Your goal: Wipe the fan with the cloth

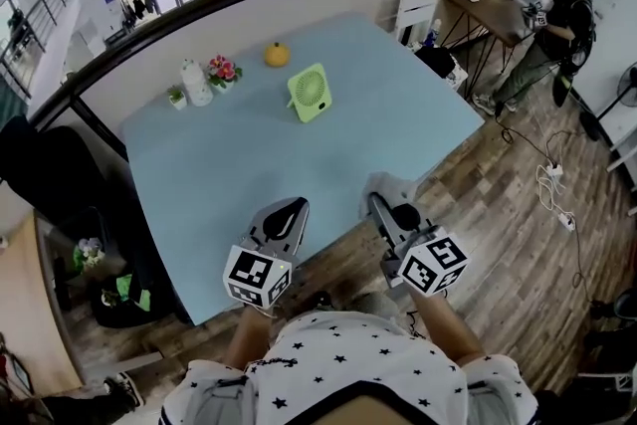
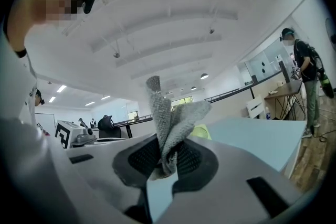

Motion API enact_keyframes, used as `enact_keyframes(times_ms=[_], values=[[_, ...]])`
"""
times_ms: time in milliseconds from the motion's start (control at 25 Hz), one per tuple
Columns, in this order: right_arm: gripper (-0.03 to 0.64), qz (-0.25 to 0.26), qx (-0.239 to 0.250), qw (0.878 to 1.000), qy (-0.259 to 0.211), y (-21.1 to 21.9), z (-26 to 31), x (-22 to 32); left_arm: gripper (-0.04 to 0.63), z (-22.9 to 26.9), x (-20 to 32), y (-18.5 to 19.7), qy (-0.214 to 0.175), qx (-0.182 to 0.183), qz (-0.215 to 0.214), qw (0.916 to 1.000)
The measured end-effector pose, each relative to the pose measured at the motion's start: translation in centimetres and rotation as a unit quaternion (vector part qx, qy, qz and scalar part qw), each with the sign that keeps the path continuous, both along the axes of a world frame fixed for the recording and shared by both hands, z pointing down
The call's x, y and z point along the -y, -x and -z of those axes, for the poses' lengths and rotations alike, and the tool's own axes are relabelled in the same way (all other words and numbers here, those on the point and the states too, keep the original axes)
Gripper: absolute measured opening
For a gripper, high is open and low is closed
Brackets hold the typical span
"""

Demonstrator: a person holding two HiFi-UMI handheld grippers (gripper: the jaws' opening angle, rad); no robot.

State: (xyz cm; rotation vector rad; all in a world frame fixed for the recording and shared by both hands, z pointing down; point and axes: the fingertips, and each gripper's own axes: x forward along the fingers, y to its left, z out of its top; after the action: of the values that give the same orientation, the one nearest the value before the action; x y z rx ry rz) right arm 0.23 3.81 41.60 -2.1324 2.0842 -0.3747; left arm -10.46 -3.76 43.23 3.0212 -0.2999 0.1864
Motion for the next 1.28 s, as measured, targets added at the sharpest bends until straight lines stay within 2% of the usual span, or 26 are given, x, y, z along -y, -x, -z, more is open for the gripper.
enact_keyframes(times_ms=[240,760,920,1280], values=[[0.048,0.014,0.003,1.000,0.008,-1.5,-0.8,1.5,0.032,-0.4,1.0,-1.0,0.000,0.009,0.012,0.9999],[0.048,0.112,0.007,0.994,-0.004,-8.2,-0.4,10.8,0.031,0.7,7.2,-5.7,-0.009,0.016,0.115,0.9932],[0.048,0.146,0.012,0.989,-0.004,-9.8,0.0,13.2,0.032,1.1,8.7,-6.4,-0.011,0.021,0.161,0.9867],[0.048,0.228,0.014,0.974,0.001,-12.0,-0.4,18.8,0.032,1.4,11.4,-7.4,-0.007,0.036,0.254,0.9666]])
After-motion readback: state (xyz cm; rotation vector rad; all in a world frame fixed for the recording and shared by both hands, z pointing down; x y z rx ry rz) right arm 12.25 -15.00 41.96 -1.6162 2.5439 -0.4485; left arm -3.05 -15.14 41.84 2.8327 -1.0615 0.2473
